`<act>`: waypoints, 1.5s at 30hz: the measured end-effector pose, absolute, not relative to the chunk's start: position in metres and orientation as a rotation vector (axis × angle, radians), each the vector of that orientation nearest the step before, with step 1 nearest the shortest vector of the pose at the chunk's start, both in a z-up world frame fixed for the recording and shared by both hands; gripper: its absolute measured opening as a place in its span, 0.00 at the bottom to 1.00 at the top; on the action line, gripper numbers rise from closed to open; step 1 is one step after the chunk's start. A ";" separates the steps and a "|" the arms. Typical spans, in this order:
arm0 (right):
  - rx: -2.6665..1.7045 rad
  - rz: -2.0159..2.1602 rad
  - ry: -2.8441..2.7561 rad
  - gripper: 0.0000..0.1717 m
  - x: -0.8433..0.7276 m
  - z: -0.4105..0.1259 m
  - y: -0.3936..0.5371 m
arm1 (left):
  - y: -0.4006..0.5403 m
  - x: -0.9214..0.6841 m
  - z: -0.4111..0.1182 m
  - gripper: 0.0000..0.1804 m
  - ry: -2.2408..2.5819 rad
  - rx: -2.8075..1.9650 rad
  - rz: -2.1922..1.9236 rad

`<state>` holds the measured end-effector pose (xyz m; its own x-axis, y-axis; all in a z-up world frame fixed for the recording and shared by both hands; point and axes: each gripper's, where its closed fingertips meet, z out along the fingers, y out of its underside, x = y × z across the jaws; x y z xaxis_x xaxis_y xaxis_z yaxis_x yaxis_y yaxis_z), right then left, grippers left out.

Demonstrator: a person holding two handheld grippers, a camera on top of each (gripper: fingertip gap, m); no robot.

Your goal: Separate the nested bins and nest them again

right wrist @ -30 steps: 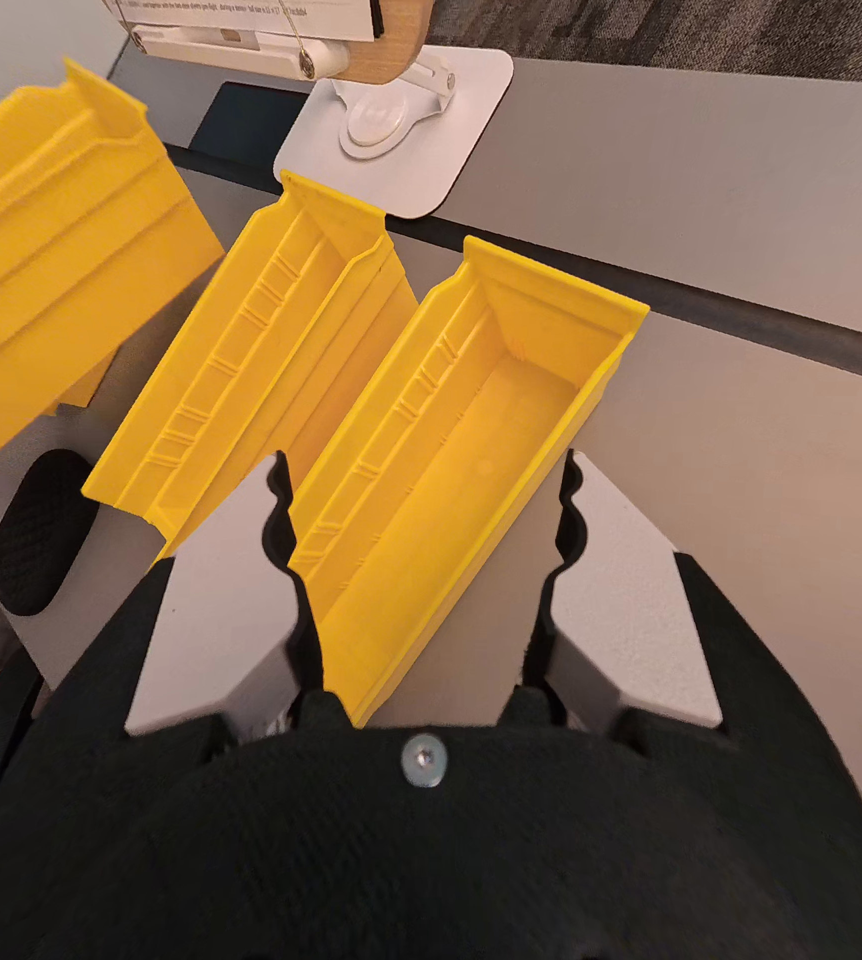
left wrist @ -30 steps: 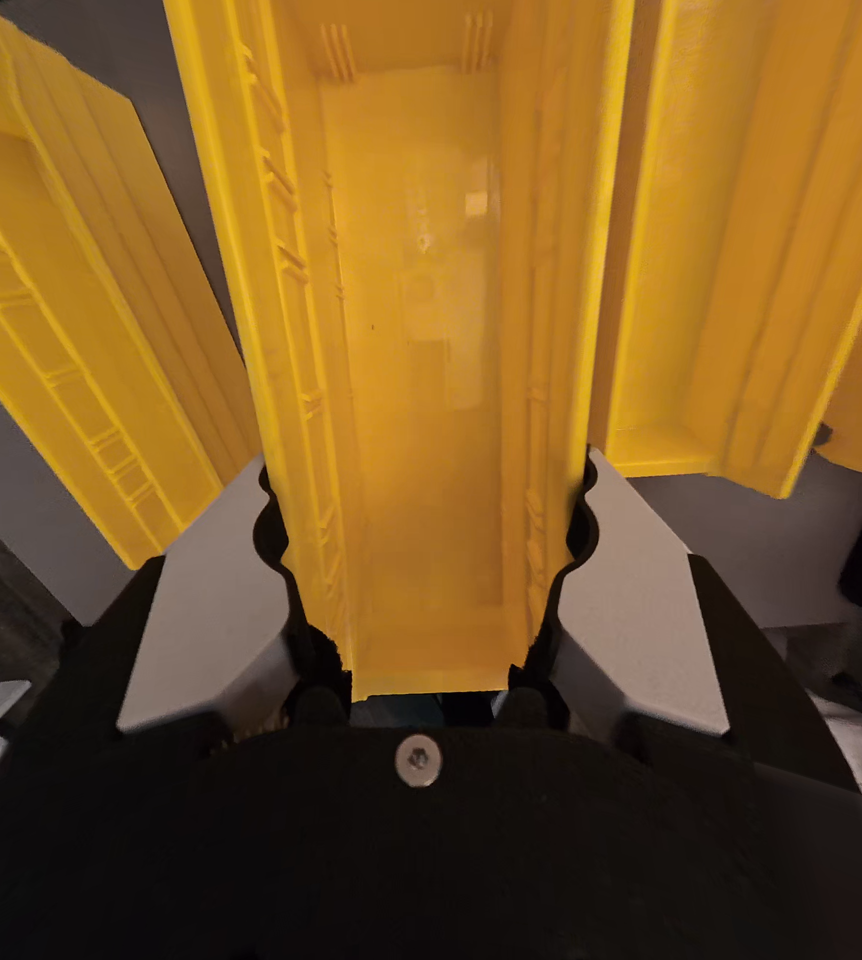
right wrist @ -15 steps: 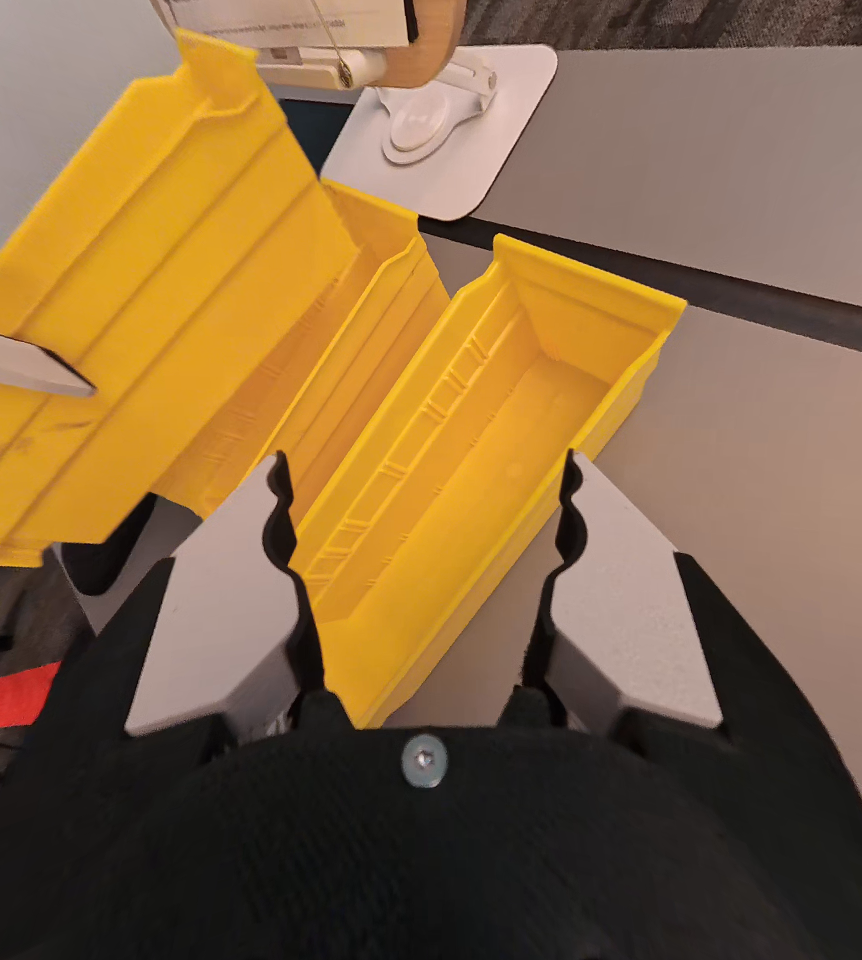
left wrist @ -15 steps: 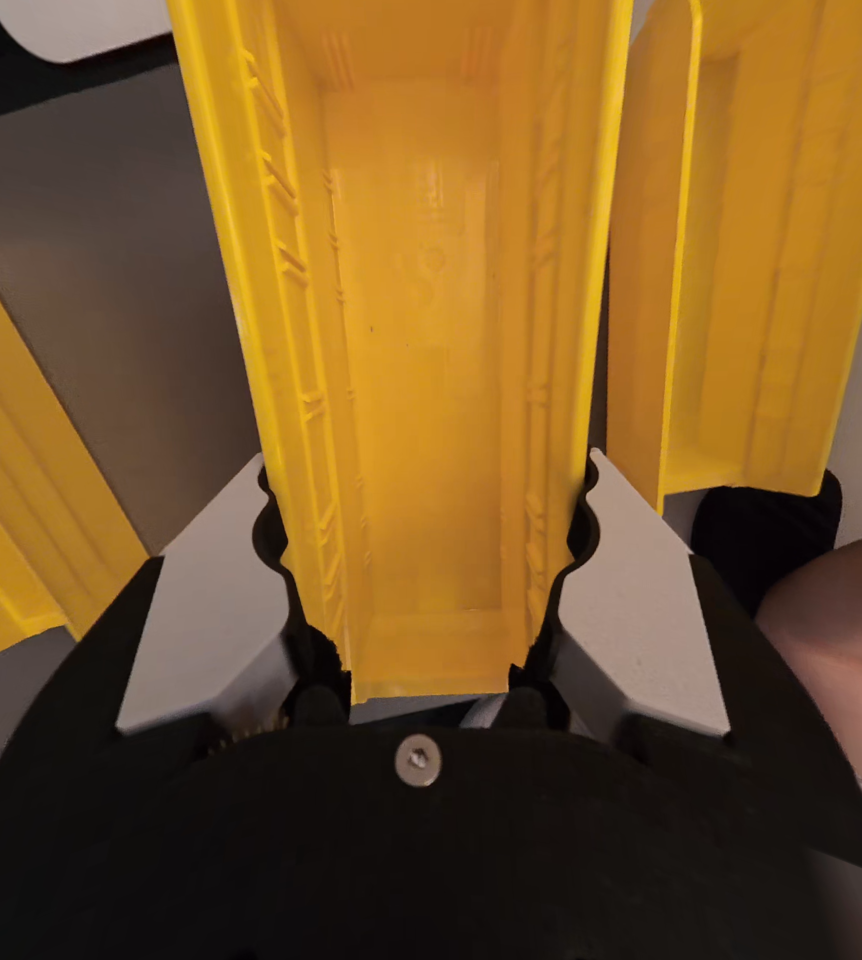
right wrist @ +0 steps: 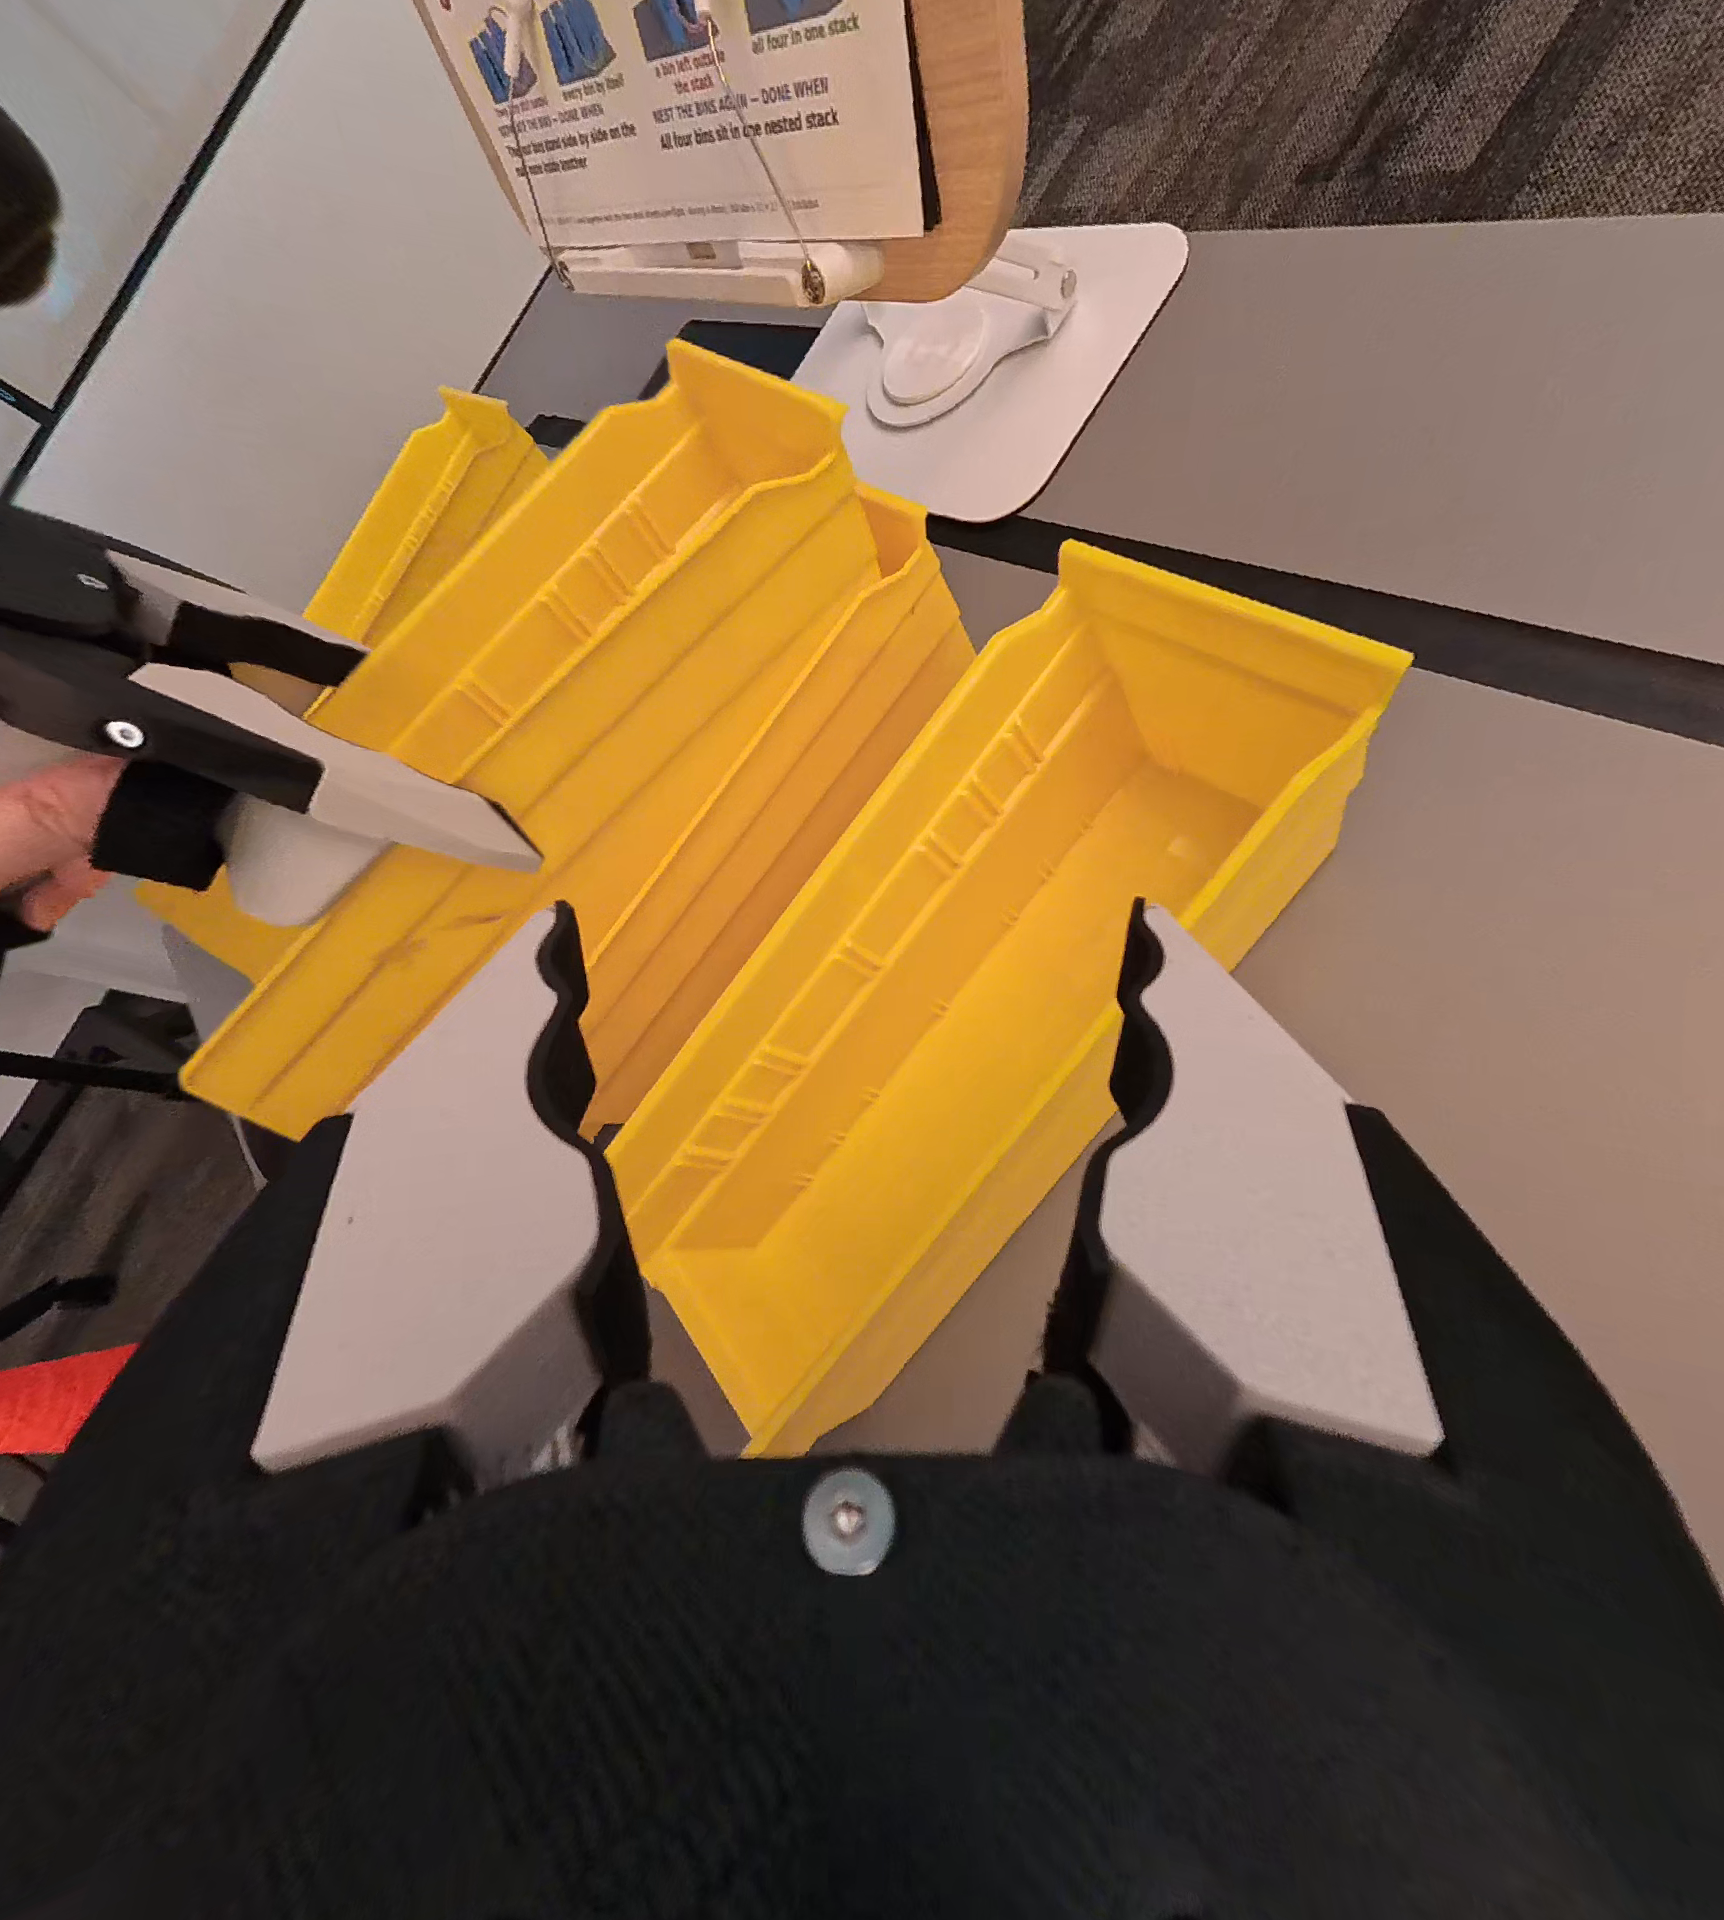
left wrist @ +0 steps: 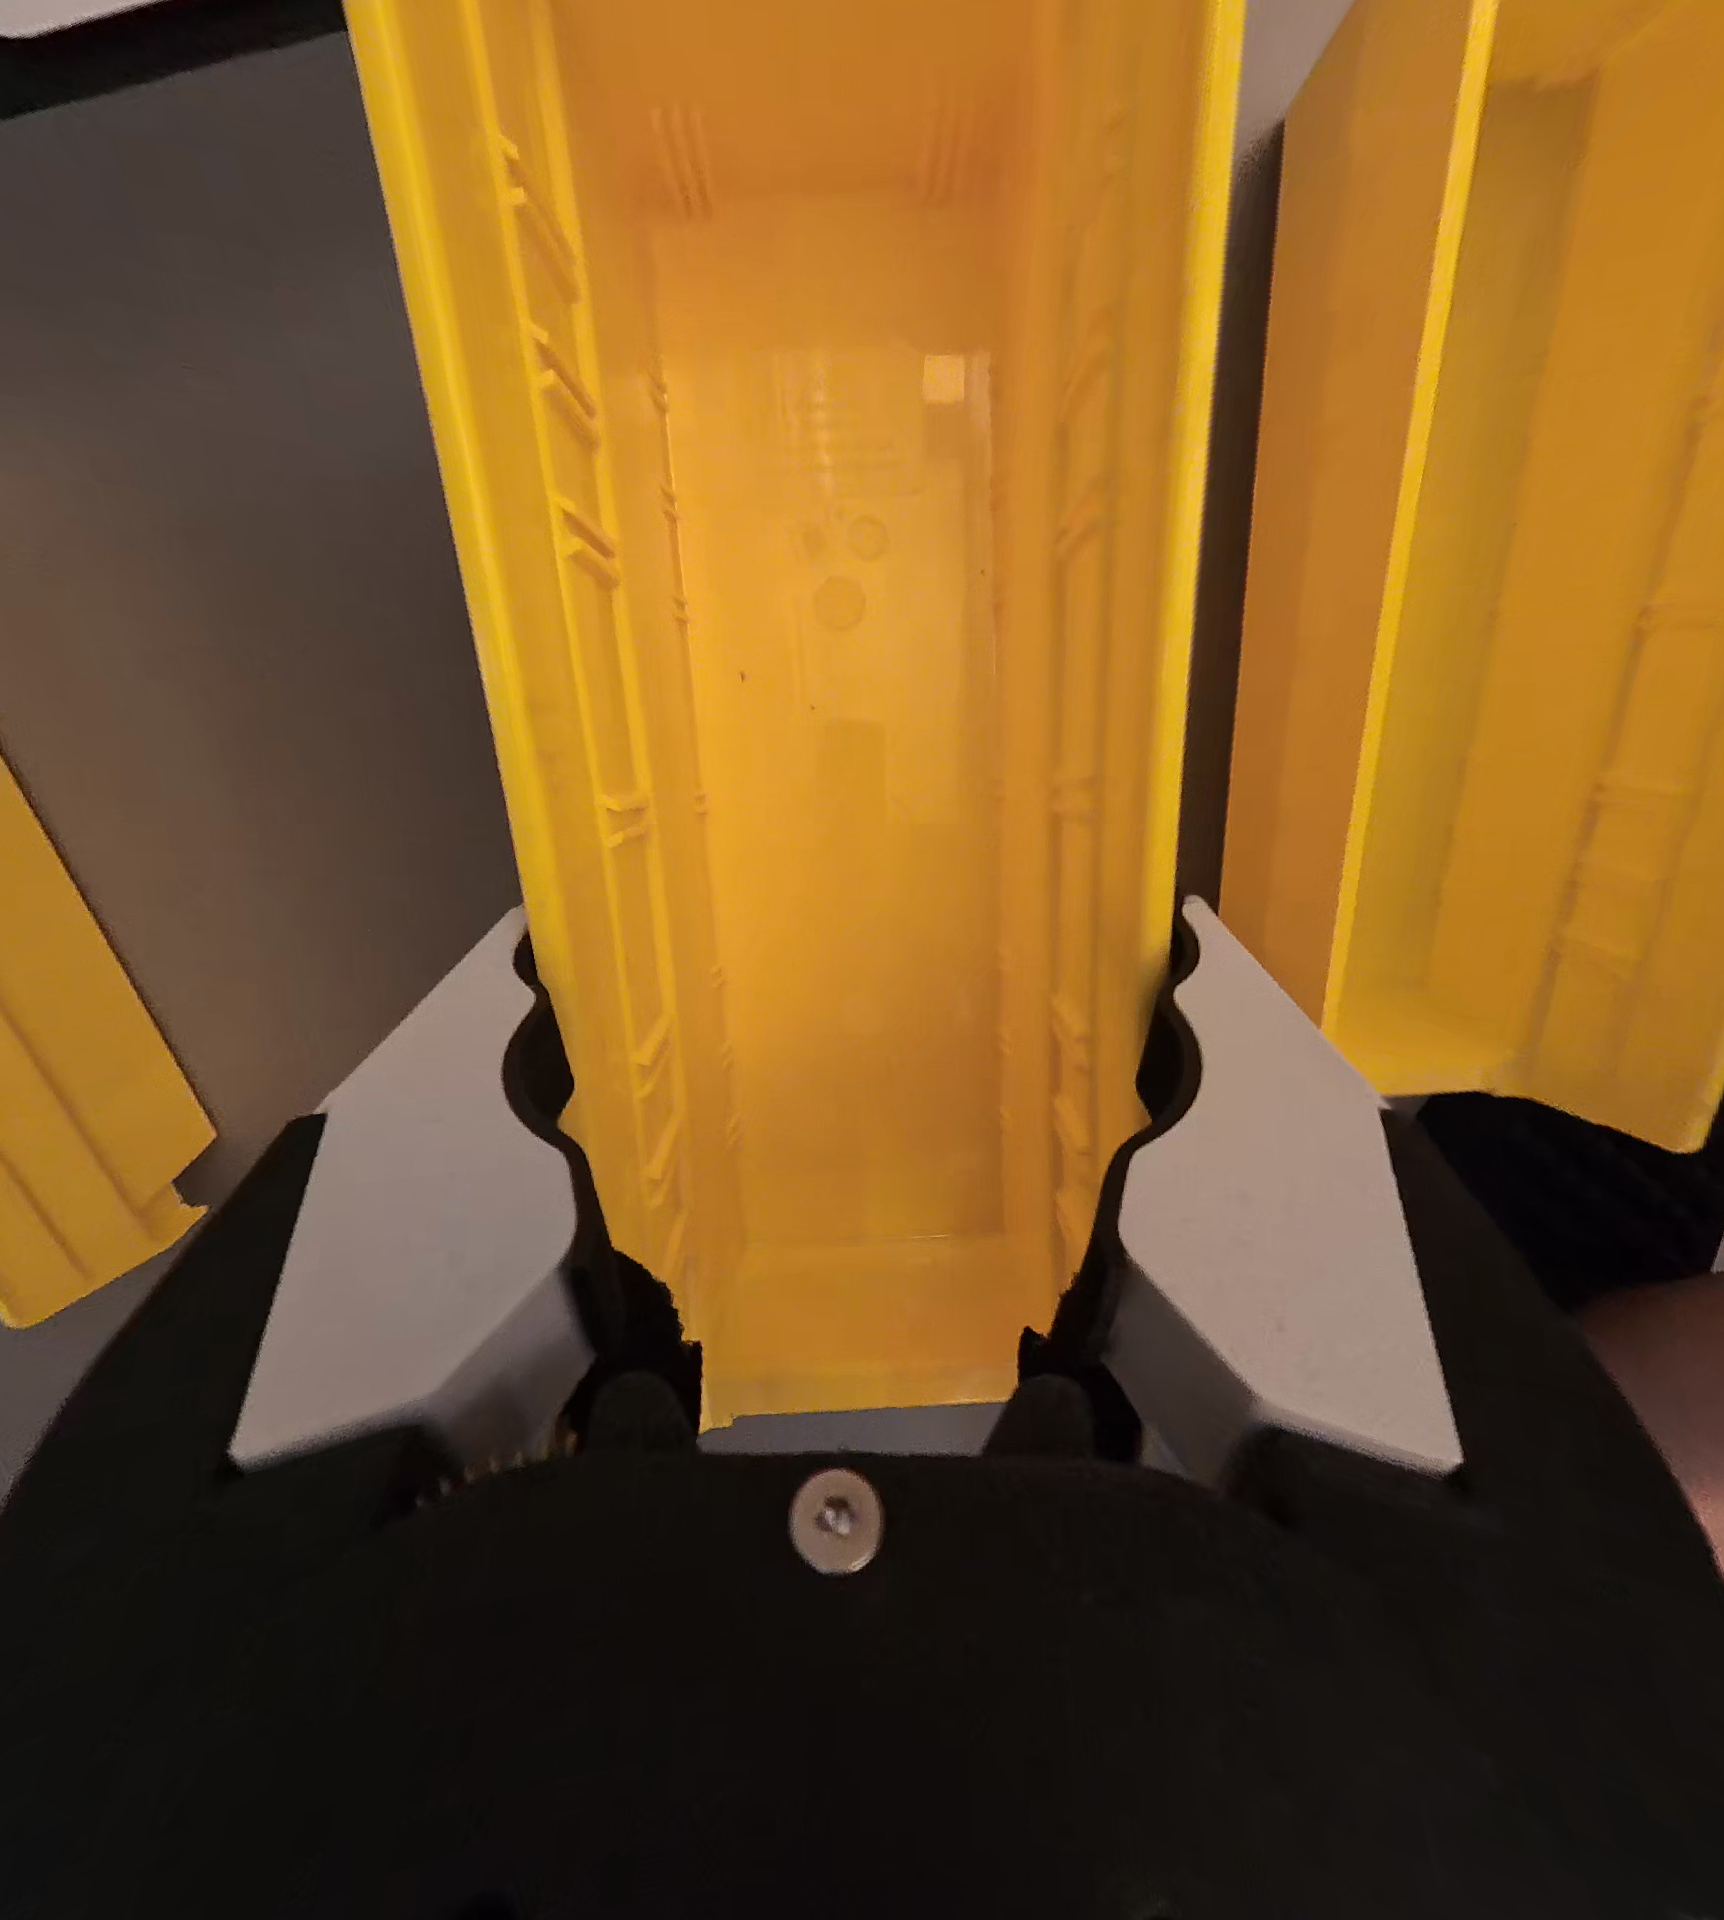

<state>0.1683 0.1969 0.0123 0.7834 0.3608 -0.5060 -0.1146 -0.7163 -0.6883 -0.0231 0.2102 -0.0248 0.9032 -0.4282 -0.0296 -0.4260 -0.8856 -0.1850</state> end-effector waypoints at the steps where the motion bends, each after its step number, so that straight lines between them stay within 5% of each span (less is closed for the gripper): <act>1: -2.229 0.825 -0.182 0.60 0.168 0.012 0.197 | 0.212 -0.022 -0.027 0.63 0.650 -2.872 -0.023; 24: -2.259 0.819 -0.182 0.60 0.167 0.005 0.198 | 0.215 -0.020 -0.076 0.73 0.752 -2.771 -0.056; 29: -2.281 0.802 -0.171 0.60 0.168 -0.001 0.200 | 0.214 -0.026 -0.035 0.73 0.892 -2.657 -0.071; 38: -2.364 0.740 -0.188 0.60 0.162 -0.021 0.207 | 0.293 -0.147 0.117 0.70 0.721 -2.247 0.096; 45: -2.418 0.705 -0.191 0.59 0.160 -0.034 0.212 | 0.316 -0.284 0.053 0.82 0.489 -2.499 0.062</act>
